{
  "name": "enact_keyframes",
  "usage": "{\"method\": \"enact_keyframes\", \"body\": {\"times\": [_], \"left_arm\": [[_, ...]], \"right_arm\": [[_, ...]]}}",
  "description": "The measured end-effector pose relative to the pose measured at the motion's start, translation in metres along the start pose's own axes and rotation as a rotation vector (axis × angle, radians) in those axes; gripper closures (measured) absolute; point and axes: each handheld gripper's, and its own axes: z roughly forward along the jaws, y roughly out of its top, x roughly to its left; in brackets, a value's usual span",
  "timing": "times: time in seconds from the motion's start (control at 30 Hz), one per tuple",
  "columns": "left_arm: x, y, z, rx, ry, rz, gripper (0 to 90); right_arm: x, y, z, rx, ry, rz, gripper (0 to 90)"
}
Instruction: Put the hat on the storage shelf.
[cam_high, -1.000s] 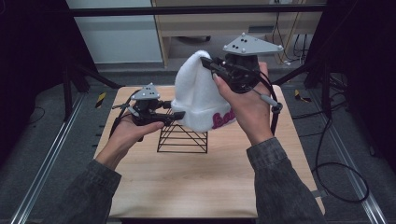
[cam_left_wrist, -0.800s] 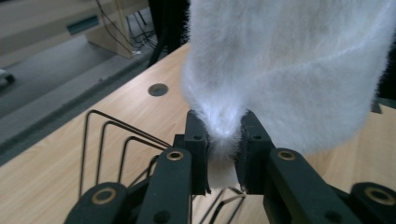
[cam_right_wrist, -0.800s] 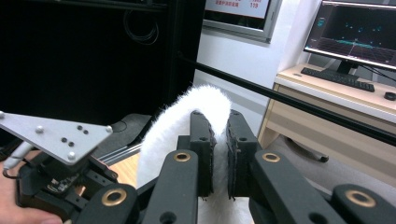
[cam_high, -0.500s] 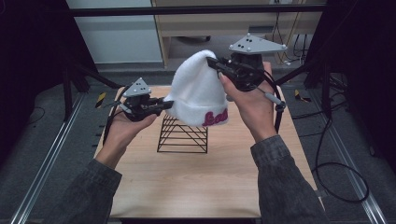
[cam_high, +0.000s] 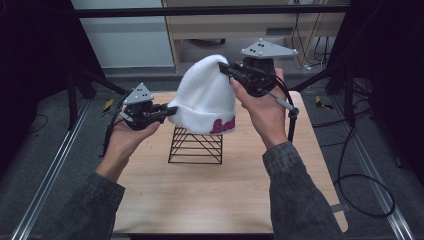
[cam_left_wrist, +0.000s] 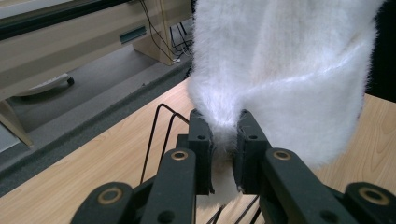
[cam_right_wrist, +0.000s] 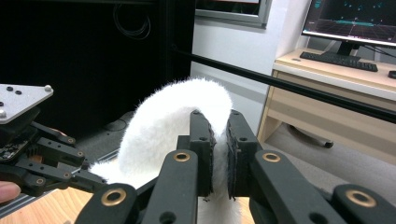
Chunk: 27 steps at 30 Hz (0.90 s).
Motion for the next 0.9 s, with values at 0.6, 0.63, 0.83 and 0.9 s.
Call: {"method": "enact_keyframes", "body": {"times": [0.6, 0.63, 0.83, 0.9], "left_arm": [[0.016, -0.016, 0.010, 0.029, 0.036, -0.030, 80.3], [0.017, -0.017, 0.011, 0.030, 0.038, -0.033, 80.5], [0.025, -0.025, 0.016, 0.036, 0.061, -0.050, 81.4], [0.028, -0.030, 0.019, 0.041, 0.069, -0.060, 82.2]], "right_arm": [[-0.011, -0.019, 0.029, 0.054, -0.006, 0.022, 83.2], [-0.011, -0.020, 0.033, 0.059, -0.005, 0.023, 83.2], [-0.012, -0.025, 0.043, 0.070, 0.001, 0.025, 83.3], [-0.012, -0.029, 0.049, 0.078, 0.007, 0.023, 83.2]]}}
